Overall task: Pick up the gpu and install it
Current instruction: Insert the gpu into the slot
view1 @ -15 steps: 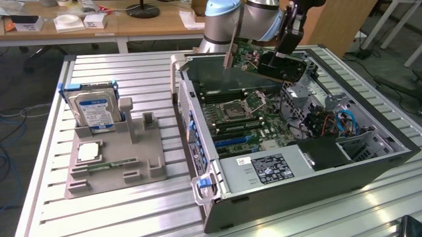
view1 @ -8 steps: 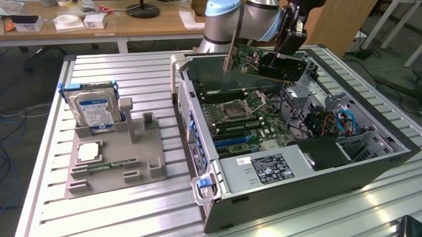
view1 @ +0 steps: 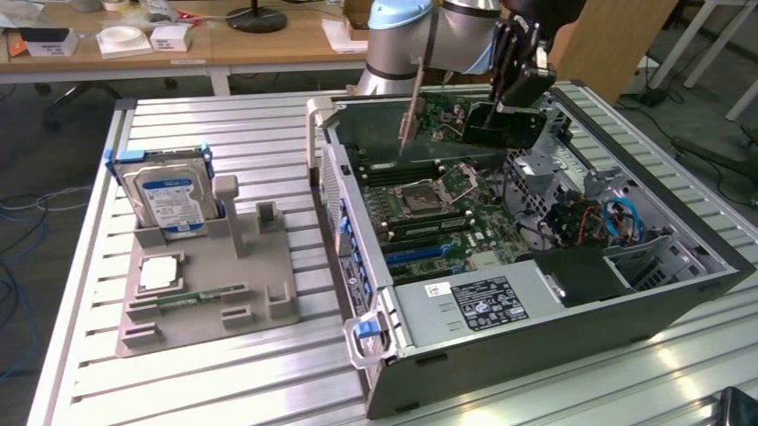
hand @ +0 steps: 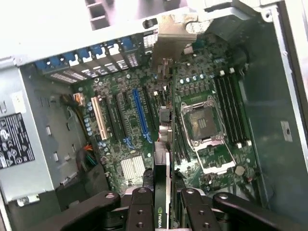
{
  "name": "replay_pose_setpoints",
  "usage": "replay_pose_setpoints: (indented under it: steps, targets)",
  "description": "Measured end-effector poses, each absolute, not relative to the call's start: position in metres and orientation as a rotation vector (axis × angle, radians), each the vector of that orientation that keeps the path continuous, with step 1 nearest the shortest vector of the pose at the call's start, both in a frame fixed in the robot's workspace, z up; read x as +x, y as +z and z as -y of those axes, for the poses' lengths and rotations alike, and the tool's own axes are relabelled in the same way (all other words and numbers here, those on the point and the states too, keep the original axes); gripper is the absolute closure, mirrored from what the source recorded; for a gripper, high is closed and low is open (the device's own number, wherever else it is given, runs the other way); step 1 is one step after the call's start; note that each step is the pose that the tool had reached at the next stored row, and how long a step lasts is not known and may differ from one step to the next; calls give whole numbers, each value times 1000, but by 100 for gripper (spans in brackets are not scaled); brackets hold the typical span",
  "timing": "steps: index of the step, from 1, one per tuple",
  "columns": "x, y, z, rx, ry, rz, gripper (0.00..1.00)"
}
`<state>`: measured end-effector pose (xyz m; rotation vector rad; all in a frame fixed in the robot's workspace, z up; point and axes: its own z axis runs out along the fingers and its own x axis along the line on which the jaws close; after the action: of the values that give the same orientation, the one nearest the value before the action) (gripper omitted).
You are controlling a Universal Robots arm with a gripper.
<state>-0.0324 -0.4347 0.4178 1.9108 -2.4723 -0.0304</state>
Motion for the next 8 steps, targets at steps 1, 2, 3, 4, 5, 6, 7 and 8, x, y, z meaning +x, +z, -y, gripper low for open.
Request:
replay_pose_setpoints:
  steps: [1,2,3,4,5,6,7,8]
  targets:
    - [-32,417,435,1933,-30,2455,74]
    - [-32,412,435,1998,-30,2401,74]
    - [-32,404,438,2030,-35,2368,74]
    - [-32,397,449,2039,-44,2352,74]
    - [-32,392,452,2046,-47,2344,74]
    - [-33,390,452,2053,-47,2337,74]
    - [-33,389,452,2062,-50,2332,74]
    - [-33,389,452,2075,-56,2324,74]
